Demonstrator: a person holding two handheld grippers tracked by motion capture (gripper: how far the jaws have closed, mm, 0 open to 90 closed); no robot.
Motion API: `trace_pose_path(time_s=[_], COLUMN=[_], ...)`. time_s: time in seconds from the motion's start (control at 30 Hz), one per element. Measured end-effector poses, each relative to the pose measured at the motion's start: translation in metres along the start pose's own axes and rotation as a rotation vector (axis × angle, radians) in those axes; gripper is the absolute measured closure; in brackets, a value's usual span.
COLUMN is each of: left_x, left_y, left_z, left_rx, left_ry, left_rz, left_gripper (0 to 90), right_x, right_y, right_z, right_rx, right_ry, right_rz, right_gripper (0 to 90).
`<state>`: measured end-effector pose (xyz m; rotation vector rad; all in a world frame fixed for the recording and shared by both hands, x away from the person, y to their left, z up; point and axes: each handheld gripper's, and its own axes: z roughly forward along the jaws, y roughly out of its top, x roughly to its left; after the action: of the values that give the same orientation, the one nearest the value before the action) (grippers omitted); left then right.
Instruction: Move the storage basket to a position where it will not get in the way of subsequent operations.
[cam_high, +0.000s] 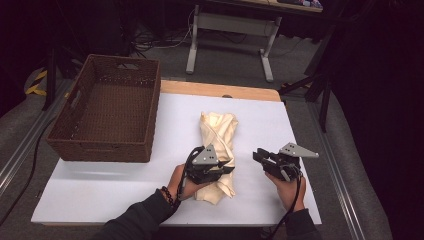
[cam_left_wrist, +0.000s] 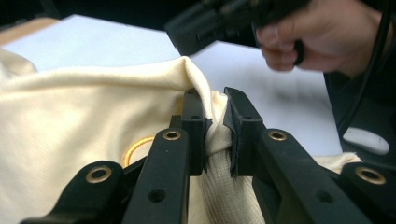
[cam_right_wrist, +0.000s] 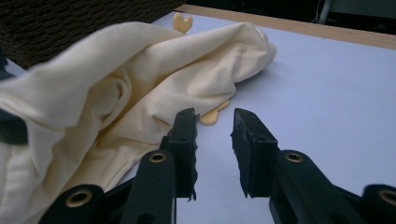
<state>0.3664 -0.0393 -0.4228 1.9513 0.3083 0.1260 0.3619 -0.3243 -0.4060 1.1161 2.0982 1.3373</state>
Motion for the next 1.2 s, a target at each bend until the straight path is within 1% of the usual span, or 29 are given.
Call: trace_pose_path(time_s=[0.03,0.07,0.13,0.17,0.2,0.23,0.3,0.33,0.37,0.4,0.43,0.47,0.6,0.67,0.73,0.77,0.8,0.83,0.87,0.93,0.97,1.03,1.07,1.17,1.2], left_x=[0.000,0.001,0.002,0.003,0.004,0.004,0.005,0.005,0.005,0.004,0.004,0.003,0.004,0.004,0.003,0.003,0.003,0.003,0.003,0.003,0.003,0.003,0.002,0.000,-0.001], left_y=[-0.003,-0.006,-0.010,-0.013,-0.016,-0.017,-0.020,-0.020,-0.020,-0.021,-0.022,-0.022,-0.024,-0.025,-0.025,-0.025,-0.026,-0.026,-0.026,-0.026,-0.026,-0.026,-0.026,-0.024,-0.023], left_z=[0.001,0.001,0.002,0.003,0.003,0.003,0.003,0.004,0.003,0.004,0.005,0.005,0.006,0.006,0.005,0.005,0.004,0.004,0.003,0.002,0.001,-0.001,-0.003,-0.011,-0.015], left_rx=[-0.002,0.009,0.019,0.024,0.034,0.037,0.040,0.042,0.050,0.054,0.059,0.062,0.068,0.065,0.068,0.066,0.066,0.064,0.066,0.062,0.058,0.057,0.054,0.055,0.059], left_ry=[0.004,-0.001,-0.004,-0.008,-0.003,-0.003,-0.006,-0.004,-0.002,-0.008,-0.003,-0.002,-0.004,-0.002,0.000,-0.003,0.002,0.000,0.004,0.007,0.009,0.012,0.015,0.018,0.022], left_rz=[-0.001,-0.003,-0.010,-0.016,-0.015,-0.012,-0.023,-0.019,-0.010,-0.014,-0.005,-0.013,-0.015,-0.015,-0.018,-0.019,-0.014,-0.014,-0.010,-0.007,-0.008,-0.003,-0.003,0.019,0.030], left_gripper=[79.7,79.7,79.6,79.7,79.7,79.7,79.8,79.8,79.8,79.8,79.8,79.8,79.8,79.8,79.6,79.5,79.3,79.2,78.9,77.5,76.5,72.5,68.2,60.0,55.4], right_x=[0.001,0.002,0.008,0.012,0.016,0.020,0.030,0.034,0.038,0.040,0.043,0.044,0.052,0.058,0.062,0.062,0.061,0.059,0.058,0.058,0.059,0.058,0.058,0.055,0.054], right_y=[0.001,0.002,0.006,0.008,0.009,0.011,0.014,0.016,0.017,0.018,0.018,0.019,0.022,0.024,0.025,0.025,0.024,0.023,0.022,0.020,0.019,0.019,0.019,0.020,0.020], right_z=[0.000,0.000,0.002,0.004,0.006,0.009,0.013,0.016,0.018,0.020,0.023,0.026,0.036,0.041,0.047,0.051,0.054,0.057,0.060,0.063,0.064,0.064,0.063,0.059,0.058], right_rx=[0.000,-0.003,-0.007,-0.005,0.001,0.003,0.007,0.009,0.010,0.011,0.010,0.013,0.017,0.030,0.049,0.061,0.076,0.084,0.093,0.115,0.115,0.113,0.112,0.095,0.092], right_ry=[0.005,0.014,0.031,0.042,0.056,0.067,0.088,0.104,0.108,0.112,0.123,0.132,0.152,0.149,0.135,0.121,0.112,0.120,0.136,0.130,0.132,0.121,0.119,0.107,0.100], right_rz=[0.003,0.005,-0.011,-0.018,-0.025,-0.038,-0.057,-0.064,-0.074,-0.074,-0.071,-0.072,-0.069,-0.095,-0.114,-0.120,-0.117,-0.100,-0.090,-0.107,-0.107,-0.113,-0.112,-0.099,-0.097], right_gripper=[68.3,67.7,65.5,64.1,63.2,62.0,59.6,59.0,57.8,57.0,56.6,56.4,55.6,55.7,59.3,59.4,62.4,69.7,74.2,80.3,82.3,84.4,85.0,85.7,85.8])
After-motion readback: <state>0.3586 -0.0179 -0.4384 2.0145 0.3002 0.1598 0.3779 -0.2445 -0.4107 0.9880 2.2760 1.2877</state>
